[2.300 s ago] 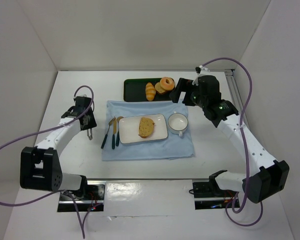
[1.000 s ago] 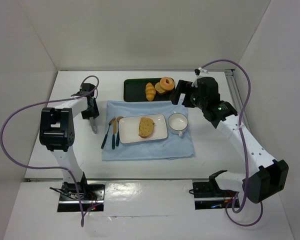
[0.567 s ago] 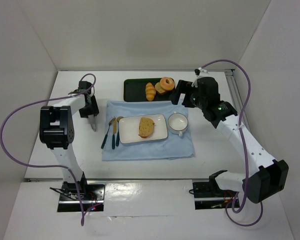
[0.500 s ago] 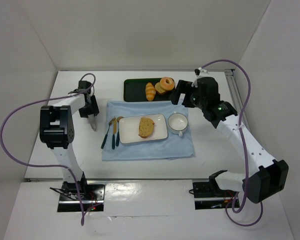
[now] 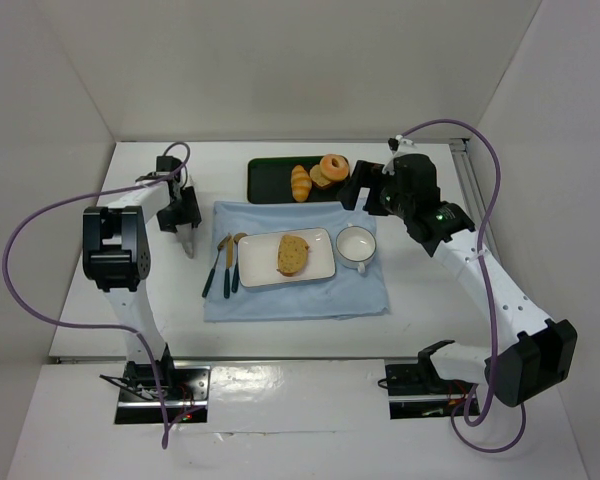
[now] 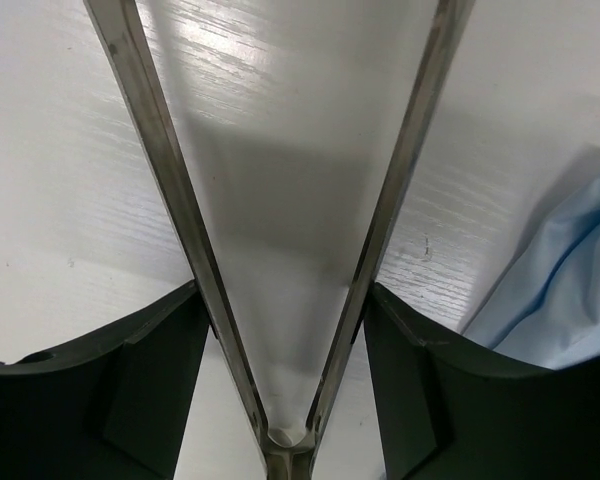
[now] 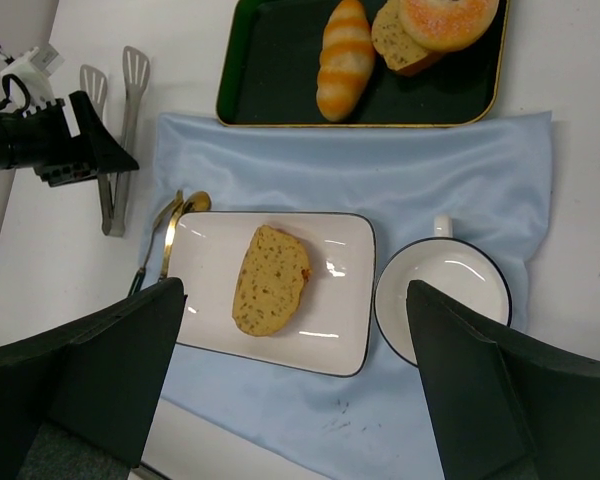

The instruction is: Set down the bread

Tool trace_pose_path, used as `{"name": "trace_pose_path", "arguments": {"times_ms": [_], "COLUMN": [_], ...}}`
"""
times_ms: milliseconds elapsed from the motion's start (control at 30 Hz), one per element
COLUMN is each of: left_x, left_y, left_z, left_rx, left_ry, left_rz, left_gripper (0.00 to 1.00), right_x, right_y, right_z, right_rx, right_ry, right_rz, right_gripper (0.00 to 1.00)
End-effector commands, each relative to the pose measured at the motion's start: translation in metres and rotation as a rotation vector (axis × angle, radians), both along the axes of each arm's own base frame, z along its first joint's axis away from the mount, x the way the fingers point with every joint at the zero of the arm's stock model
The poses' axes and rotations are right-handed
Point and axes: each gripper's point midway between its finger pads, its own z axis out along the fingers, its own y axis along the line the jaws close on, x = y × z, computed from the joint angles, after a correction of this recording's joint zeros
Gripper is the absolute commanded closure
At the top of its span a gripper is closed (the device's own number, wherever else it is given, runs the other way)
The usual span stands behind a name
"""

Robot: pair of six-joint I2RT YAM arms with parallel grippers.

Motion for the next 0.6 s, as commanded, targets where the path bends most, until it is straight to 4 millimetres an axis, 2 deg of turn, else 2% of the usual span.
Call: {"name": "trace_pose_path", "arguments": {"times_ms": [0, 100, 233, 433, 567], "left_x": [-0.014, -0.014, -0.009, -0.008, -0.011], "left_y": [-0.007, -0.009, -0.008, -0.003, 0.007], "left_z": [-0.023, -0.025, -0.020, -0.016, -0.005], "left_rx": [-0.058, -0.067, -0.067, -0.035, 0.014], "left_ry": [0.098, 0.106, 0.103, 0.096, 0.083], "left_rz": [-0.022, -0.025, -0.025, -0.013, 0.025], "left_gripper": [0.25, 0.24, 0.14, 0.12, 0.11], "right_x": [0.007, 0.006, 0.005, 0.004, 0.004], "right_y": [0.002, 0.003, 0.005, 0.006, 0.006], "right_z": [0.027, 0.027, 0.027, 0.027, 0.027], "right_rx": [0.035, 0.039, 0.050, 0.053, 0.053], "right_ry": [-0.076, -0.075, -0.070, -0.069, -0.069], "right_rz": [0.001, 0.009, 0.014, 0.022, 0.023], "right_gripper": [0.02, 0.02, 0.02, 0.02, 0.02]}}
